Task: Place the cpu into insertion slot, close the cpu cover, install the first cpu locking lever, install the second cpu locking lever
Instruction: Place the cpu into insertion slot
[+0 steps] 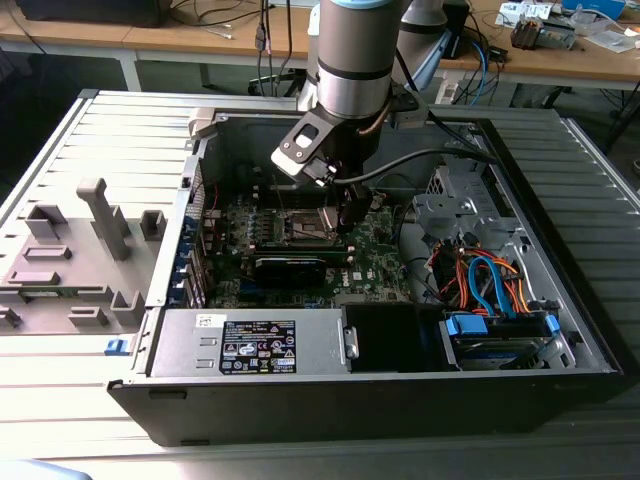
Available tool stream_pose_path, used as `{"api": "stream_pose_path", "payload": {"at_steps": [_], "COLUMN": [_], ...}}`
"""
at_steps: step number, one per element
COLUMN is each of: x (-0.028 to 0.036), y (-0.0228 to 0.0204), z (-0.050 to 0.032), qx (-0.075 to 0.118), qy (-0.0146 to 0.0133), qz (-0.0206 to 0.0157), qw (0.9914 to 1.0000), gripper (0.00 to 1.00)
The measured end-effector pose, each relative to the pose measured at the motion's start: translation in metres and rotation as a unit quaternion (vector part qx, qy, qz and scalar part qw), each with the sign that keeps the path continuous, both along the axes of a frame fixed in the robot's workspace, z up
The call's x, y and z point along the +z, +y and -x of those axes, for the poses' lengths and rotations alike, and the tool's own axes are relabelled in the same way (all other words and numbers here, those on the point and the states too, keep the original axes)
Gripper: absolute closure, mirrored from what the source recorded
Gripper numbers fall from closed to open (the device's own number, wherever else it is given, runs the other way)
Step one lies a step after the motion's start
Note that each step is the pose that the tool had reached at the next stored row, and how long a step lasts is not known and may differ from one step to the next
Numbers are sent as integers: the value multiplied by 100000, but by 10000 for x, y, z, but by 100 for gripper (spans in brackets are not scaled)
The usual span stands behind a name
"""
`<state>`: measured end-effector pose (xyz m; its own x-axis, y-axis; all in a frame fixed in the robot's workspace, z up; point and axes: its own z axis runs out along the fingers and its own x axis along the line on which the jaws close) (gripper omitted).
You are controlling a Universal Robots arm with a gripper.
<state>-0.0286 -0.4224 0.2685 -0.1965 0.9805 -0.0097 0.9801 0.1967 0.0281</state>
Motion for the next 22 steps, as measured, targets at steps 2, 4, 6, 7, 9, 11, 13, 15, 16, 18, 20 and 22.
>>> {"api": "stream_pose_path", "payload": {"at_steps": [2, 4, 6, 7, 9, 11, 13, 15, 16, 18, 20, 22], "x": [0, 0, 0, 0, 0, -1, 0, 0, 0, -1, -1, -1], "y": [0, 0, 0, 0, 0, 0, 0, 0, 0, 0, 0, 0], "z": [0, 0, 0, 0, 0, 0, 0, 0, 0, 0, 0, 0], "qx": [-55, -124, -171, -193, -249, -292, -331, -375, -396, -448, -512, -561], "qy": [0, 1, -1, -1, -2, -2, -1, -3, -1, -1, -3, 0], "qz": [0, 2, -1, 0, 1, -1, 0, 0, 1, 0, 1, 1], "qw": [100000, 100000, 100000, 100000, 100000, 100000, 99999, 99999, 99999, 99999, 99999, 99998], "gripper": [45, 45, 45, 45, 45, 45, 45, 45, 45, 45, 45, 45]}}
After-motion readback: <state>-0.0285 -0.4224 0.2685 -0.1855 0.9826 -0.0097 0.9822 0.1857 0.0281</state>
